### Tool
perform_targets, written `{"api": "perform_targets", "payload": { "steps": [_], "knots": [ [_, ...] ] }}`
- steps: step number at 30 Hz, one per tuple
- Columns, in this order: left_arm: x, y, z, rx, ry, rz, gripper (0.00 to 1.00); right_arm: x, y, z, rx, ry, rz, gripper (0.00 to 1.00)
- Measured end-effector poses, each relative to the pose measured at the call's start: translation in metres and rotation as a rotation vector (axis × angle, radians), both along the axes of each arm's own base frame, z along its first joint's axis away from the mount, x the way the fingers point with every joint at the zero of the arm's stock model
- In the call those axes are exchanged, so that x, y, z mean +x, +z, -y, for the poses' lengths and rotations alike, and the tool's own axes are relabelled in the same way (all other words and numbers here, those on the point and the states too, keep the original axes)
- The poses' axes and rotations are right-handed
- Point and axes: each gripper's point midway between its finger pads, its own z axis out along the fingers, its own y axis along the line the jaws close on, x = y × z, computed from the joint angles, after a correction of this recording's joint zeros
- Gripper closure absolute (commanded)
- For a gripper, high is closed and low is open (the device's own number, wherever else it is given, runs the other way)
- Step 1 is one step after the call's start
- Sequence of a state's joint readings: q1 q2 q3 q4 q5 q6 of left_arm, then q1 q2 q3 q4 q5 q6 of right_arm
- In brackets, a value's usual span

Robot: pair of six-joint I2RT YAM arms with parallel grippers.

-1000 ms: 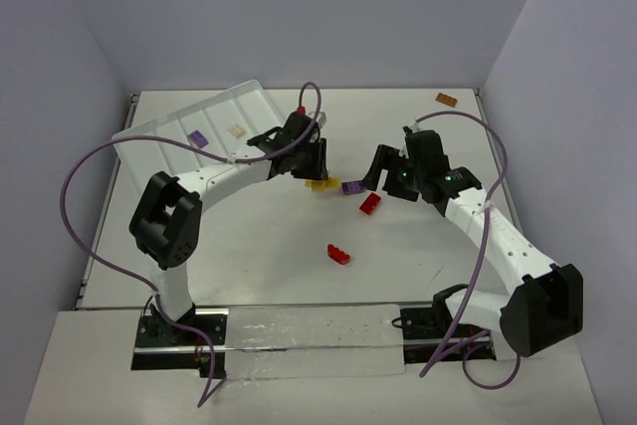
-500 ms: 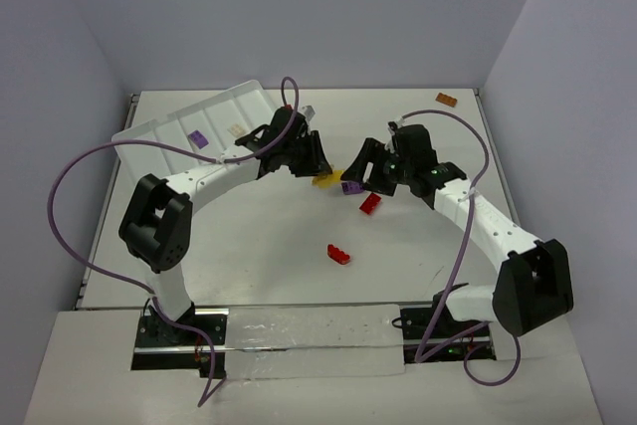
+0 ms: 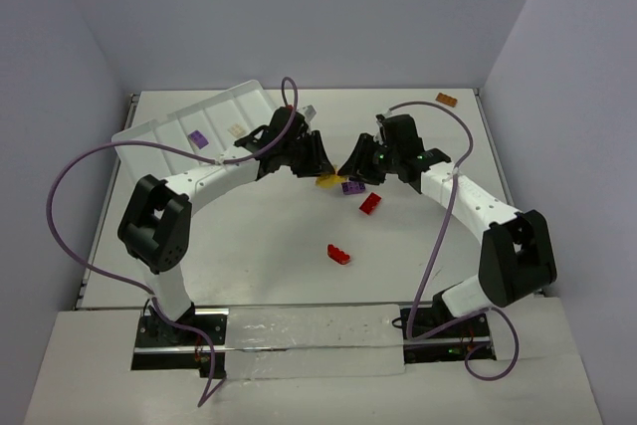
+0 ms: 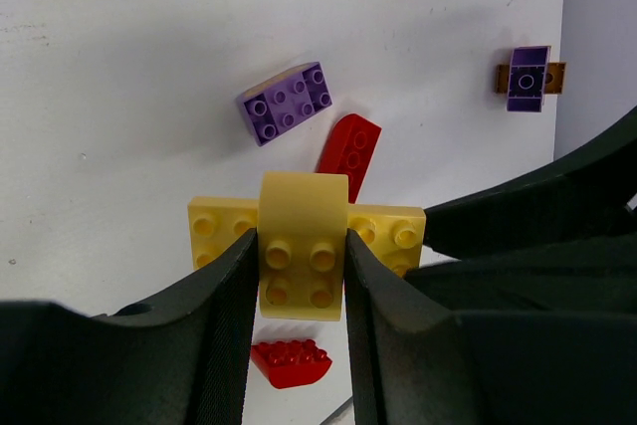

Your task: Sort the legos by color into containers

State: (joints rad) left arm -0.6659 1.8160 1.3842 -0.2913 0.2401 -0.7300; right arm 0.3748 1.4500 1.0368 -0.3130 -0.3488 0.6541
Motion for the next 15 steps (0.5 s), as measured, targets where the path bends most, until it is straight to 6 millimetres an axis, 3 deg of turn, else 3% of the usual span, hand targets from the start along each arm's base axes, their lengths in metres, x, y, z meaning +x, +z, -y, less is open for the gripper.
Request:
{"api": "perform_targets", "payload": {
  "steps": [3,6,15],
  "knots": [
    [0.0,0.0,0.0,-0.001,0.0,0.001,1.0,0.005,0.001,-0.003,0.004,0.003,0.005,0.85],
    [0.001,0.001,-0.001,-0.001,0.004,0.002,1.0,0.006,-0.001,-0.002,0.001,-0.003,-0.003,1.0],
    [0.003,0.001,-0.013,-0.057,0.031,-0.025,1.0,0.01,-0.004,0.001,-0.01,-0.038,-0.01,1.0]
  ]
}}
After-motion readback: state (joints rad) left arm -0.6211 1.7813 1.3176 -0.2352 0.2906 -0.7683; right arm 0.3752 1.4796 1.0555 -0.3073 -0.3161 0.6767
